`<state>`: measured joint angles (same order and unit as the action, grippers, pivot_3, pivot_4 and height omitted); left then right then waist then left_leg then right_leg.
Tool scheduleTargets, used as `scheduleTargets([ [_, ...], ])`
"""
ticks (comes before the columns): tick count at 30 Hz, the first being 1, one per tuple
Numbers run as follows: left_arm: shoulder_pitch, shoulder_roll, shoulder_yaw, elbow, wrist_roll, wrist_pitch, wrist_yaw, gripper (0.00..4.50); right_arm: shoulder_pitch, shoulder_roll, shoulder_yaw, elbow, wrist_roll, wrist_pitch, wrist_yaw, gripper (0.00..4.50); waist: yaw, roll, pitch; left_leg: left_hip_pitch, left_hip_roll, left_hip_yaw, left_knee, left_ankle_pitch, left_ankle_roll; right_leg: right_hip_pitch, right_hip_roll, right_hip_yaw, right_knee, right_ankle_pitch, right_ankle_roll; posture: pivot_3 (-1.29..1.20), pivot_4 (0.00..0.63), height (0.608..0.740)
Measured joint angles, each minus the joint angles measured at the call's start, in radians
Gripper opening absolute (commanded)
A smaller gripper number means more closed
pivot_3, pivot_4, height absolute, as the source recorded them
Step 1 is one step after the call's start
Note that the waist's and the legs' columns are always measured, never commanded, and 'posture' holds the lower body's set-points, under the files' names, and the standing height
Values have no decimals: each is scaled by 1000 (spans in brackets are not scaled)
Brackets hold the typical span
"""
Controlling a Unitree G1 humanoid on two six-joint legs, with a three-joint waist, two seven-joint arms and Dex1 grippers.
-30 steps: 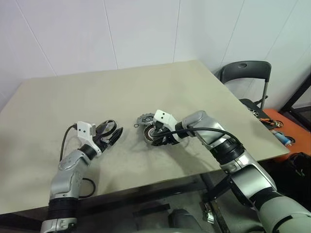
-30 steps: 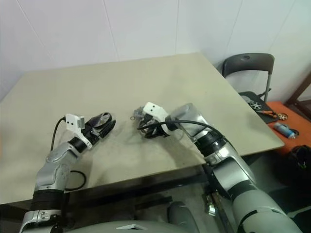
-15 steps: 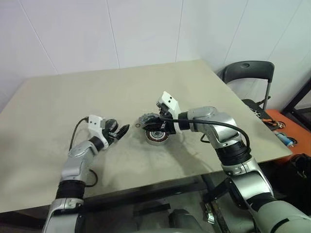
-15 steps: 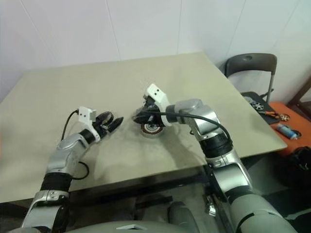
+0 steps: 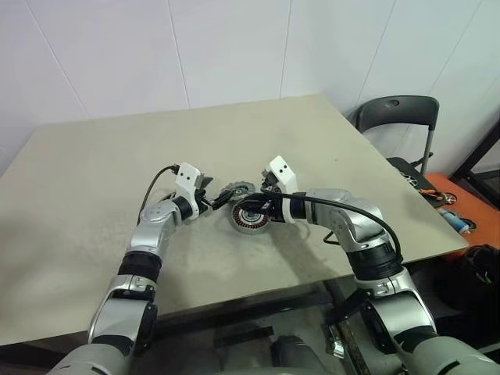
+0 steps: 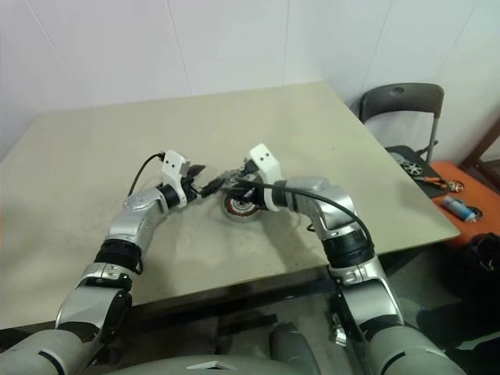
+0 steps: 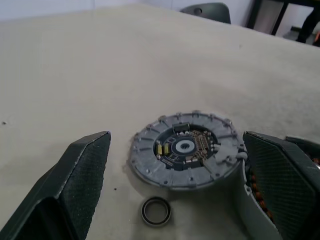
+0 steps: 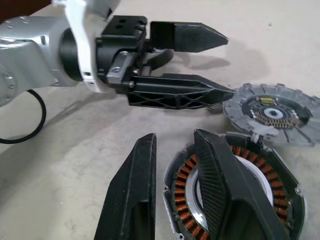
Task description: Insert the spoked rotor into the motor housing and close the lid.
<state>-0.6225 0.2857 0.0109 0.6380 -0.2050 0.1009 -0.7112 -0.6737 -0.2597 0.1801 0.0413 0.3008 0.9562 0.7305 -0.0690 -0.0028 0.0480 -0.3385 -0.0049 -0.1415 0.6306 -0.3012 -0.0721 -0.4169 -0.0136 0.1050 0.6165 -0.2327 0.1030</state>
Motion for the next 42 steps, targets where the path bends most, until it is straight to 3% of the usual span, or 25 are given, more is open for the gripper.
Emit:
scheduleTargets([
  [15, 33, 98, -14, -25, 66, 73, 13, 4500, 15, 15, 5, -5, 21, 0, -44, 1254, 1, 0, 0, 0, 0, 0, 1, 0, 0, 0, 0, 0, 1, 0, 0, 0, 0, 740],
  [21, 117, 125, -34, -181, 62, 136, -25, 4500, 16, 12, 9, 5, 19, -1, -52, 1254, -3, 0, 0, 0, 0, 0, 0, 0, 0, -2, 0, 0, 3, 0, 0, 0, 0, 740],
  [35, 298, 330, 53, -486, 9, 217, -73, 4500, 21, 12, 32, 27, 19, -13, -49, 1254, -2, 0, 0, 0, 0, 0, 1, 0, 0, -2, 0, 0, 5, 0, 0, 0, 0, 740],
  [42, 277, 457, -11, -421, 68, 118, -197, 4500, -2, 20, 48, 76, 17, -41, -43, 1254, 0, 0, 0, 0, 0, 1, 1, 0, 0, -2, 0, 0, 6, 0, 0, 0, 0, 740],
])
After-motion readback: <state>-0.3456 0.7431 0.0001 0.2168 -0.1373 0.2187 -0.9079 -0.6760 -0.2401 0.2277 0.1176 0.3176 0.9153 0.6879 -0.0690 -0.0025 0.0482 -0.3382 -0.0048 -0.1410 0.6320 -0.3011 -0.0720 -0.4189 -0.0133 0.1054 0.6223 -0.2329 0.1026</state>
